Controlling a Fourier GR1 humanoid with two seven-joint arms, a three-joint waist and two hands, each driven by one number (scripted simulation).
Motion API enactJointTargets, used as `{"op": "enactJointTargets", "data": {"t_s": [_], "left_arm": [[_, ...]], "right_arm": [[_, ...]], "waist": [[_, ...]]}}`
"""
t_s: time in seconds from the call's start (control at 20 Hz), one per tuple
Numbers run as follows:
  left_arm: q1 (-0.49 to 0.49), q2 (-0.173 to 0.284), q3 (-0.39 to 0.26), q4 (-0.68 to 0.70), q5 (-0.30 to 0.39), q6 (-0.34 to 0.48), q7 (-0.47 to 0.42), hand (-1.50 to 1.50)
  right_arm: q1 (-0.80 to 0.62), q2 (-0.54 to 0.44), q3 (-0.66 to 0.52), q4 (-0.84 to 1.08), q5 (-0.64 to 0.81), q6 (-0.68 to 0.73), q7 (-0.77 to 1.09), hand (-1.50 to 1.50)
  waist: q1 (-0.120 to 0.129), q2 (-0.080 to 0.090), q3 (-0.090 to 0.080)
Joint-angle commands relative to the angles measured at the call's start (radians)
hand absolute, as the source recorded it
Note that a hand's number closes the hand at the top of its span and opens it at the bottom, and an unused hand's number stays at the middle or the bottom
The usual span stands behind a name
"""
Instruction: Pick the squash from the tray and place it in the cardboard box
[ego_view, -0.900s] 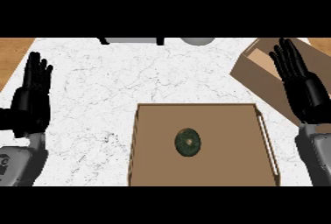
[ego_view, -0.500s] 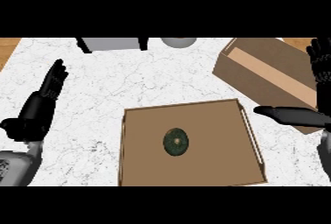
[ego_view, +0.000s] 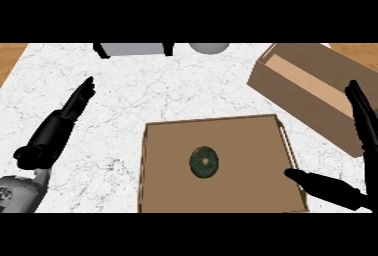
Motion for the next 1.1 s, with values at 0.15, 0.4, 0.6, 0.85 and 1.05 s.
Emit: {"op": "enactJointTargets", "data": {"t_s": [0.15,0.4,0.6,0.85,1.05], "left_arm": [[-0.021,-0.013,-0.016,-0.014,-0.007,-0.032,0.006,0.0],[-0.029,-0.012,-0.013,-0.004,-0.007,-0.054,-0.004,0.0],[-0.039,-0.046,-0.039,0.025,-0.026,-0.061,-0.02,0.0],[-0.038,-0.035,-0.011,0.02,-0.017,-0.071,-0.021,0.0],[-0.051,-0.026,0.001,0.04,-0.021,-0.083,-0.017,0.0]], "right_arm": [[0.05,-0.034,0.245,-0.195,0.33,0.206,0.342,-1.5],[-0.017,-0.044,0.393,-0.216,0.357,0.489,0.561,-1.5],[-0.189,0.111,0.512,-0.19,0.365,0.683,0.785,-1.5],[-0.308,0.281,0.551,-0.022,0.372,0.843,0.933,-1.5],[-0.328,0.438,0.595,0.076,0.418,0.87,1.026,-1.5]], "waist": [[0.04,0.008,-0.001],[0.062,0.012,-0.002],[0.075,0.016,-0.002],[0.082,0.016,0.0],[0.07,0.012,0.0]]}}
